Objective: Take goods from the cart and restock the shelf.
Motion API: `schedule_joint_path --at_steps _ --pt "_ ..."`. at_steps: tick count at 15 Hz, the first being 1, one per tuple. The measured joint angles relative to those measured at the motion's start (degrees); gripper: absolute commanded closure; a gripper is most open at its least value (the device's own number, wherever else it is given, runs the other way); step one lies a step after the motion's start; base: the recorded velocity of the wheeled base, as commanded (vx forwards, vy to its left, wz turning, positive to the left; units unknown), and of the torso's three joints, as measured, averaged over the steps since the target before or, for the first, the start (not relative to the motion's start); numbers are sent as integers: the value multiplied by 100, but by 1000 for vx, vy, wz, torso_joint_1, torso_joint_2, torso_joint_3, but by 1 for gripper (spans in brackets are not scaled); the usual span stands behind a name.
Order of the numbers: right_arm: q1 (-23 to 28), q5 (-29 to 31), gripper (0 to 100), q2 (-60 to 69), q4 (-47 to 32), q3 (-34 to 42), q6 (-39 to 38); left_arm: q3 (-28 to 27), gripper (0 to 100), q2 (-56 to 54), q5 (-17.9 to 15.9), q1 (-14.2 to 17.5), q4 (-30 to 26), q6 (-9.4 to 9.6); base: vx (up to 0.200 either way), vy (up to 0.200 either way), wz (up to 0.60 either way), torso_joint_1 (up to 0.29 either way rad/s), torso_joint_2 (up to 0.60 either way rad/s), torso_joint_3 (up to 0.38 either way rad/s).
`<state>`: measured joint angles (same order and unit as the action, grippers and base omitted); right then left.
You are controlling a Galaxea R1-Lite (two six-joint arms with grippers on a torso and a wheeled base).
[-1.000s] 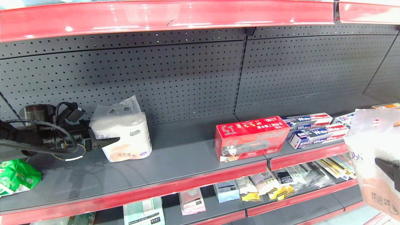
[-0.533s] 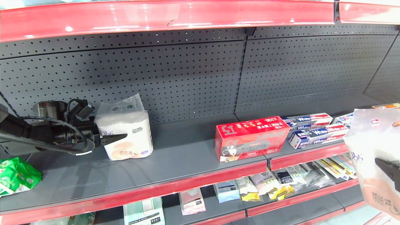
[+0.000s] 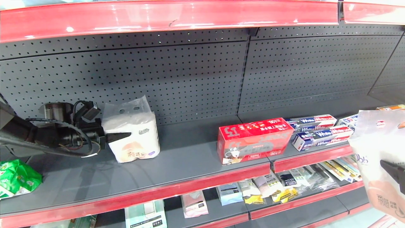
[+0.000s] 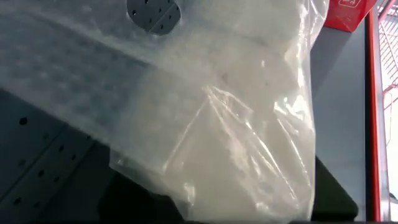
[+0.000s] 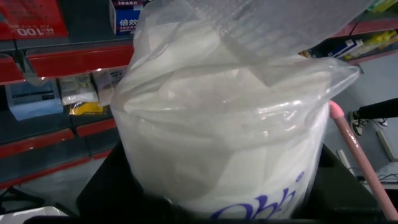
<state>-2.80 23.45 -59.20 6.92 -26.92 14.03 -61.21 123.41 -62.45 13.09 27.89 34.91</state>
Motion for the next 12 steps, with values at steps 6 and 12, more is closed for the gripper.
schedule_joint_path --at_steps 6,12 --pt "-4 38 100 2 0 5 33 488 100 -55 -455 121 268 412 0 0 0 0 0 0" --pt "-6 63 100 30 -1 21 79 1213 100 -513 -707 584 278 236 0 0 0 0 0 0"
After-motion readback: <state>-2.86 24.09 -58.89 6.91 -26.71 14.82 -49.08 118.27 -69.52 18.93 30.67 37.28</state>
